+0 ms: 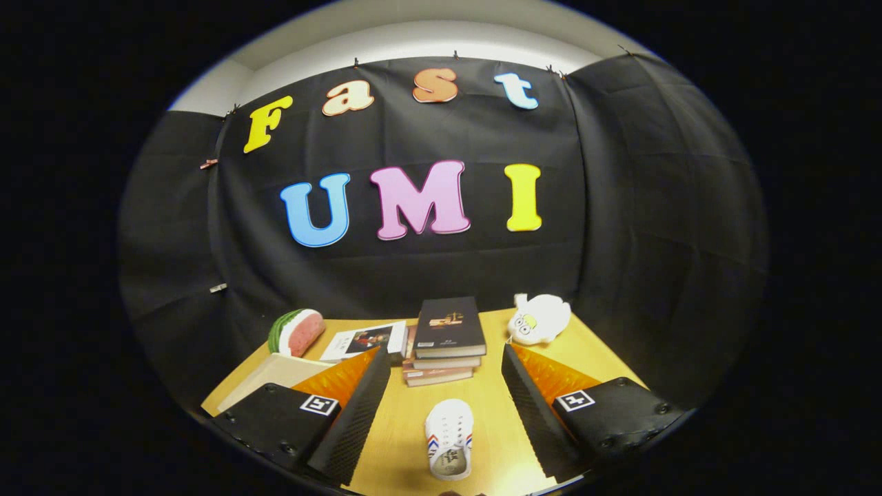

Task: Open the storage box then place both shoes into the box .Put the left shoe in first, then the right shoe, with the right side of both shoes facing outward in a uniform manner.

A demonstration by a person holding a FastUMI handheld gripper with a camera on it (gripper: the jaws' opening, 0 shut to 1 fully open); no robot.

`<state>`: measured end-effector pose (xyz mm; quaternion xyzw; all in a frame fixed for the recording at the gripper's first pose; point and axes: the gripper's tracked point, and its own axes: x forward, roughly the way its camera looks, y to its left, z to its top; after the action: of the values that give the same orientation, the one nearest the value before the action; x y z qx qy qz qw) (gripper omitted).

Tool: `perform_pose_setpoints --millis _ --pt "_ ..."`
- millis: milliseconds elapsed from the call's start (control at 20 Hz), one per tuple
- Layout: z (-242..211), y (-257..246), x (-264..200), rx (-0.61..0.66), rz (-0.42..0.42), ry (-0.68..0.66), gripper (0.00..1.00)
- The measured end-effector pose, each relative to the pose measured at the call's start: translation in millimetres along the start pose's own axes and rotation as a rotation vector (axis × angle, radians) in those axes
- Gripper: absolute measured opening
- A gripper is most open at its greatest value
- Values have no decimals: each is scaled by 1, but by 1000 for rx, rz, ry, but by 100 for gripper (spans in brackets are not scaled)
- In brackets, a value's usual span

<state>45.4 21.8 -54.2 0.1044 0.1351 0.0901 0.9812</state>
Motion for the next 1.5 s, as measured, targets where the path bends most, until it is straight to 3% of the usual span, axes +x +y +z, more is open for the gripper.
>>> perform_pose_setpoints --millis 350,650,900,1200,1400,1450,1500 --pt "-77 53 25 229 259 321 98" --pt "-145 107 10 436 507 638 98" --pt "-186 146 3 456 709 786 98" --pt "-212 172 2 550 817 889 98" --pt "-218 184 7 676 809 961 95" --pt "-218 183 8 680 799 972 85" --pt "-218 183 9 687 786 978 84"
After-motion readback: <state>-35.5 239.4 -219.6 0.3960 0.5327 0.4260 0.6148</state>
